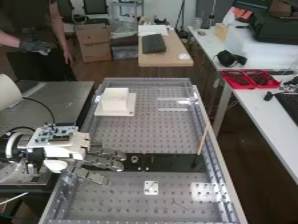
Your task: Grab the smaller nut and place it in the white container
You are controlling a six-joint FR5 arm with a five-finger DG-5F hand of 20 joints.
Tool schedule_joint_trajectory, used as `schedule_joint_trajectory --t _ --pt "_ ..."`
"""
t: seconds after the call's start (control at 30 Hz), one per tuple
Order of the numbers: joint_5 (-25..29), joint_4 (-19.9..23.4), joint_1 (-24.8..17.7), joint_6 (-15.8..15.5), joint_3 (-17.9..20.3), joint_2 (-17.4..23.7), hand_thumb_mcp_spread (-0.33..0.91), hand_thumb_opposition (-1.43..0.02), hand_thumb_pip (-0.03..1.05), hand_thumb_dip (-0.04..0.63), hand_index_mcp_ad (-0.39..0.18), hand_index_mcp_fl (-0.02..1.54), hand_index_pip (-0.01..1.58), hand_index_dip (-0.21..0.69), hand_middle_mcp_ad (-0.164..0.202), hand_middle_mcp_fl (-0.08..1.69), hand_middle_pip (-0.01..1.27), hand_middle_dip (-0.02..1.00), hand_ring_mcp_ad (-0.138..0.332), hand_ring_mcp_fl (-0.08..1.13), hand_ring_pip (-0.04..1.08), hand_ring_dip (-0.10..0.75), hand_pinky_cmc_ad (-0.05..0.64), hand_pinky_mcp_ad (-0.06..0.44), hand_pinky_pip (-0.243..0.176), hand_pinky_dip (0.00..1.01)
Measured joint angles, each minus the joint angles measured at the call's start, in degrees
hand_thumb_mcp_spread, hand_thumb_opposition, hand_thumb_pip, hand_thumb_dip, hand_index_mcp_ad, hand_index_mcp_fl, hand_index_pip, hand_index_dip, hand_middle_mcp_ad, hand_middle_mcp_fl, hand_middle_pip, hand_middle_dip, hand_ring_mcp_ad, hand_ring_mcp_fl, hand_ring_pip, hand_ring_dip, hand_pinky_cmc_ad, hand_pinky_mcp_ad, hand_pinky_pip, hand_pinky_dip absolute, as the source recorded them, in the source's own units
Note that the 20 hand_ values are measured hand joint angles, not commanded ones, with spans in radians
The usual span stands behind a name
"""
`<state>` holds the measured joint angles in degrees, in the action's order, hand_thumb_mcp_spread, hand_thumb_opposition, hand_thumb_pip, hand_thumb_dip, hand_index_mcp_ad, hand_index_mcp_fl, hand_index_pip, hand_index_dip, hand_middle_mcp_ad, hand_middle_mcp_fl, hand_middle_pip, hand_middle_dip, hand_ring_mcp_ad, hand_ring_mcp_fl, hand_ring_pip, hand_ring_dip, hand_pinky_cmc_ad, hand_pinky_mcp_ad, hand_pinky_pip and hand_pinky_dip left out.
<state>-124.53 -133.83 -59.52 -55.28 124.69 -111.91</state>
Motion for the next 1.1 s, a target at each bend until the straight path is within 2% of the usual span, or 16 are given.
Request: schedule_joint_trajectory --t 0.07,0.63,1.1 --pt "-0.02 -0.05 0.00 0.07 -0.04 0.00 0.40 -0.90 0.75 0.216 -0.133 0.27 1.53 0.084 0.052 0.04 0.13 0.24 0.138 0.00 0.09 0.113 0.346 0.291 -0.035 0.18" --pt "-0.18 -0.08 -0.08 0.24 -0.26 -0.20 0.39 -0.91 0.74 0.216 -0.133 0.30 1.52 0.091 0.051 0.04 0.13 0.24 0.138 0.00 0.09 0.124 0.346 0.295 -0.026 0.18" --pt "-0.54 -0.96 -0.36 0.12 -0.87 0.10 0.42 -0.94 0.68 0.215 -0.131 0.35 1.52 0.110 0.052 0.04 0.13 0.24 0.138 0.00 0.10 0.124 0.346 0.295 -0.026 0.18"
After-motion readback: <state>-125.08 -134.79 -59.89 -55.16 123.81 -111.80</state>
